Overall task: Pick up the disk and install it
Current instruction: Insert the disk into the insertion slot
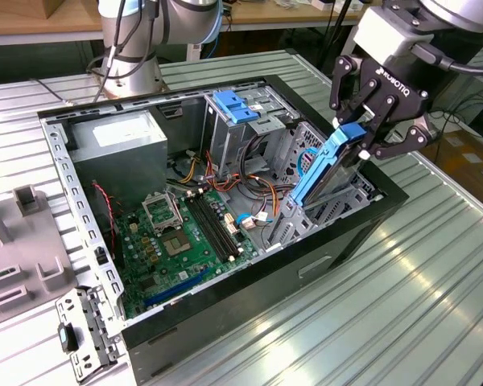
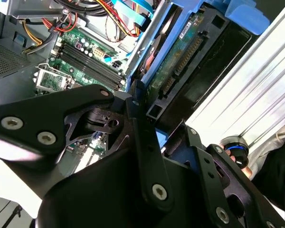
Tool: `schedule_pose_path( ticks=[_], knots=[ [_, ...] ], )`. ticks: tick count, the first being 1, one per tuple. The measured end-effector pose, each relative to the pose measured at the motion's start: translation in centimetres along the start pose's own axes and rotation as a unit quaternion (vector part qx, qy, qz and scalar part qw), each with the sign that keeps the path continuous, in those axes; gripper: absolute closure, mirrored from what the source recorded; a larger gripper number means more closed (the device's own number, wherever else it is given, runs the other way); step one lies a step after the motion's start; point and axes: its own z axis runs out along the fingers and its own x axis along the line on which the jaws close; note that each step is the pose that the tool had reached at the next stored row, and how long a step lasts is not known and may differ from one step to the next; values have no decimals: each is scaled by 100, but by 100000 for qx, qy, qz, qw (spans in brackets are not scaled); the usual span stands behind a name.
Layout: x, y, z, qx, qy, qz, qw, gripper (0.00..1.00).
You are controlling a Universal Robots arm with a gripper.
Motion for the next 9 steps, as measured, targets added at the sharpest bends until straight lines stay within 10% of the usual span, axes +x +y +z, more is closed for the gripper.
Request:
schedule_pose_path(
  ticks=[9],
  knots=[
    [9, 0, 85, -15, 2, 6, 100000, 63]
  ],
)
